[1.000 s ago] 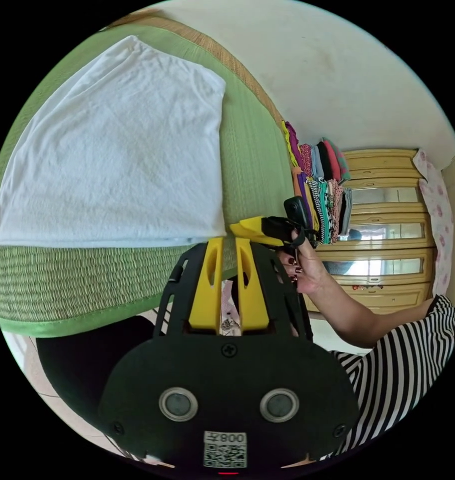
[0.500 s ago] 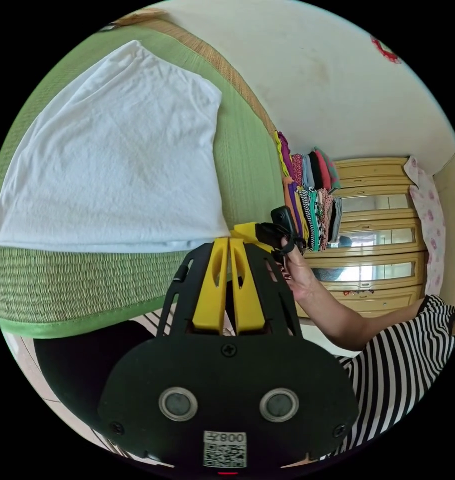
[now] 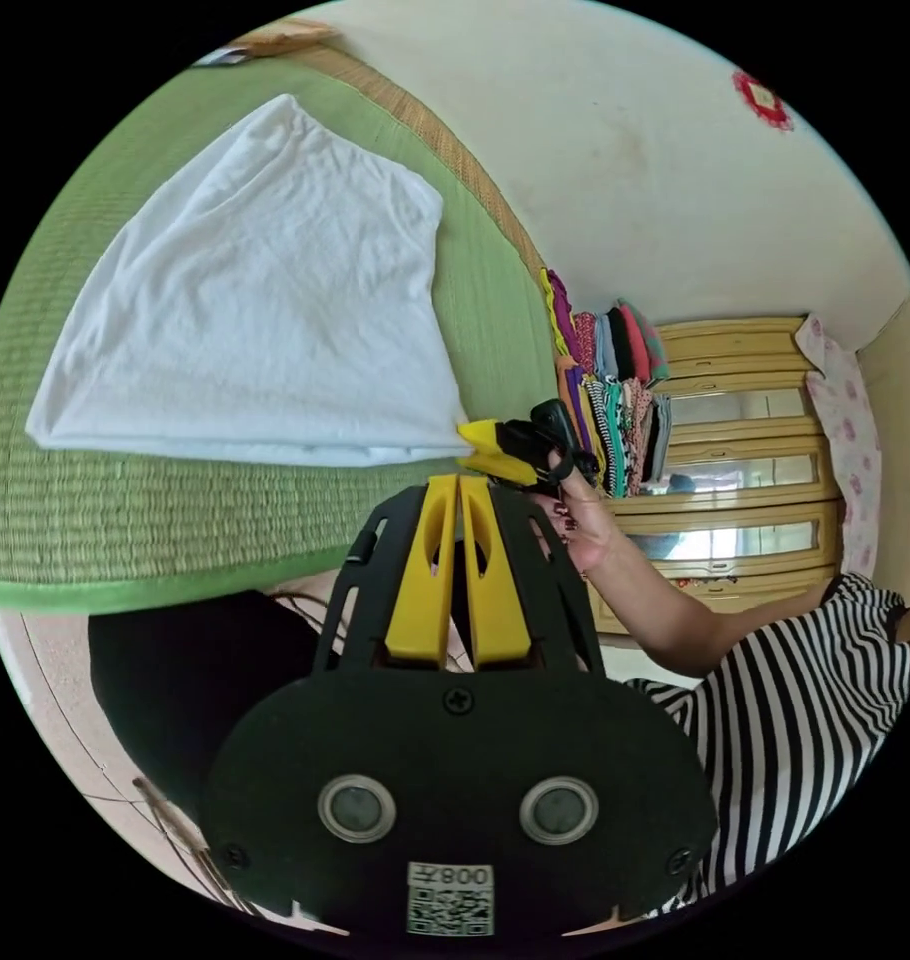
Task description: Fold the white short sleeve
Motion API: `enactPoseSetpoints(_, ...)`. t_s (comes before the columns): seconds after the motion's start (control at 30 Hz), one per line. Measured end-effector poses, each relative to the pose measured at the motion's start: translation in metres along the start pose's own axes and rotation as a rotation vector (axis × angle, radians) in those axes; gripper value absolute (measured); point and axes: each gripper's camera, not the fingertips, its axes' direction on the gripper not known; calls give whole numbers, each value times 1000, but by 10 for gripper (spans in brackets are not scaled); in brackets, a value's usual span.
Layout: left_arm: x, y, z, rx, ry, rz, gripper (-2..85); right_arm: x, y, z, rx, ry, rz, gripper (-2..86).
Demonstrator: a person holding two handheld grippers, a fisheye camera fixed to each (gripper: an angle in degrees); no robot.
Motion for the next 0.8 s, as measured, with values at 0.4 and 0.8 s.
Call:
enactPoseSetpoints(0.4, -85, 13, -98, 302, 395, -401, 87, -68, 4, 11, -12, -17, -106, 25)
enactPoseSetpoints(0.8, -126, -3, -133, 469, 561, -595, 115, -123, 19, 30, -35, 15, -151, 27)
